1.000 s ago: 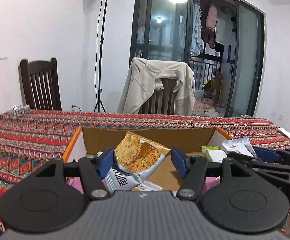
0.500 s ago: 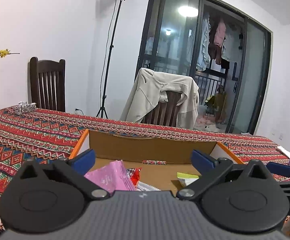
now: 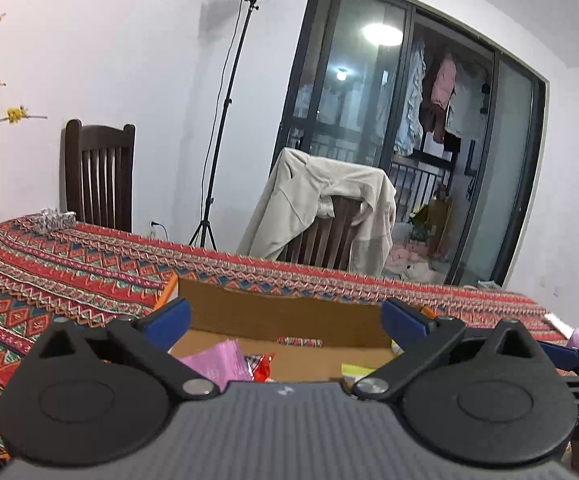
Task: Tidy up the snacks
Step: 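Carry chip bag and white packet over the box and open both tools, then withdraw both tools from the box toward the loose snacks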
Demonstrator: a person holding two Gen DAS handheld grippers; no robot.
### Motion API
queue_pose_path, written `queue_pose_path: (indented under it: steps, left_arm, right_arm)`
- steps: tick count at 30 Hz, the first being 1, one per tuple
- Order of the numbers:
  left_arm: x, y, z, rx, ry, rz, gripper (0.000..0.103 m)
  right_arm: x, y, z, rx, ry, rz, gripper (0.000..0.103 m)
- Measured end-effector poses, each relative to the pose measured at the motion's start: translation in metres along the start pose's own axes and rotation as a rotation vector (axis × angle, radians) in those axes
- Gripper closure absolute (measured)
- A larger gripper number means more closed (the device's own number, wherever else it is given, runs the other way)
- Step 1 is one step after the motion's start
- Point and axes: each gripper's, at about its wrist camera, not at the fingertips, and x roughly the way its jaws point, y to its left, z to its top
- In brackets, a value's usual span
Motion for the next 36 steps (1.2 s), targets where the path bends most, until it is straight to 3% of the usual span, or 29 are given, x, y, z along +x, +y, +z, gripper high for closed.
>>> queue_pose_path:
  steps: [8, 21, 30, 36]
  left_arm:
    - [-0.036, -0.001, 0.011, 0.004, -0.036, -0.013, 0.0]
    - [-0.097, 0.018, -0.009, 0.019, -0.021, 0.001, 0.0]
    - [-0.129, 0.04, -0.044, 0.06, 0.049, 0.038, 0.0]
    - [-0.133, 0.064, -0.074, 0.057, 0.152, 0.076, 0.0]
  right_arm:
    - [-0.034, 0.004, 0.013, 0.009, -0.041, -0.009, 0.0]
    - [-0.09, 0.018, -0.008, -0.016, -0.011, -0.005, 0.0]
    - [-0.112, 0.02, -0.042, -0.008, 0.075, 0.006, 0.0]
    - [-0.117, 0.017, -0.069, 0.016, 0.166, 0.005, 0.0]
